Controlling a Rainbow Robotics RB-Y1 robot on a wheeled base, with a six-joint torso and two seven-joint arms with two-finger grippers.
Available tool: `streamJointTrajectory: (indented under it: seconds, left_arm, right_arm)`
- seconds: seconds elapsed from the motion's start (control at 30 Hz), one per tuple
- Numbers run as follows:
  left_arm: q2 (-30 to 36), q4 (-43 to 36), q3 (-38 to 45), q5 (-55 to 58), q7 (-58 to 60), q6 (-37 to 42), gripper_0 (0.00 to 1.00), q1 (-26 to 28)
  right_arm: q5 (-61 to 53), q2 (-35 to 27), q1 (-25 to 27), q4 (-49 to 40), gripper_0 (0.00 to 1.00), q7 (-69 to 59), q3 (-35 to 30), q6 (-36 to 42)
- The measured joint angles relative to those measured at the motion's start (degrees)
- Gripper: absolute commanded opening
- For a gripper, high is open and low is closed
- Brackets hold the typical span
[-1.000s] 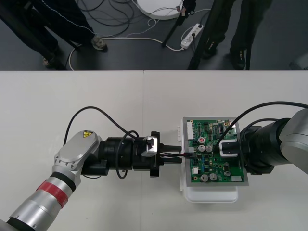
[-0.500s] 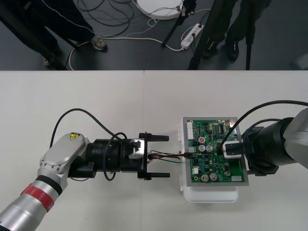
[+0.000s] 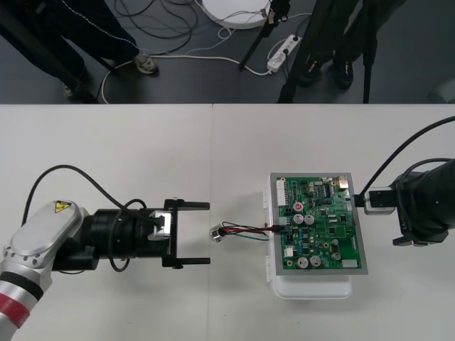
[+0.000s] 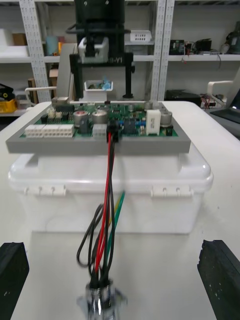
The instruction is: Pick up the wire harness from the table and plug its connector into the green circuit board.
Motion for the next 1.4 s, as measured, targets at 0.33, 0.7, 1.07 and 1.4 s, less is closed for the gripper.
streamJointTrajectory:
  seconds: [0.33, 0.7, 1.07, 1.4]
  left_arm:
    - [5.12, -0.16, 5.50, 0.00, 5.12, -7.56, 1.00, 1.52]
    - [11.91, -2.26, 13.13, -0.22, 14.61, -14.62, 1.00, 3.76]
    - [21.54, -9.59, 16.40, 2.72, 14.70, -15.36, 1.00, 6.98]
    - [28.53, -13.12, 16.40, 10.21, 17.14, -15.39, 1.00, 7.19]
  right_arm:
    - [-16.47, -0.33, 8.07, 1.79, 1.00, 11.45, -16.35, 0.02]
    - [-37.80, -0.34, 14.76, 2.31, 1.00, 22.17, -29.27, 0.03]
    - [-52.09, -0.53, 20.80, 9.02, 1.00, 35.01, -36.44, 0.03]
    - [-59.04, -4.11, 21.52, 17.46, 1.00, 43.90, -36.63, -4.16]
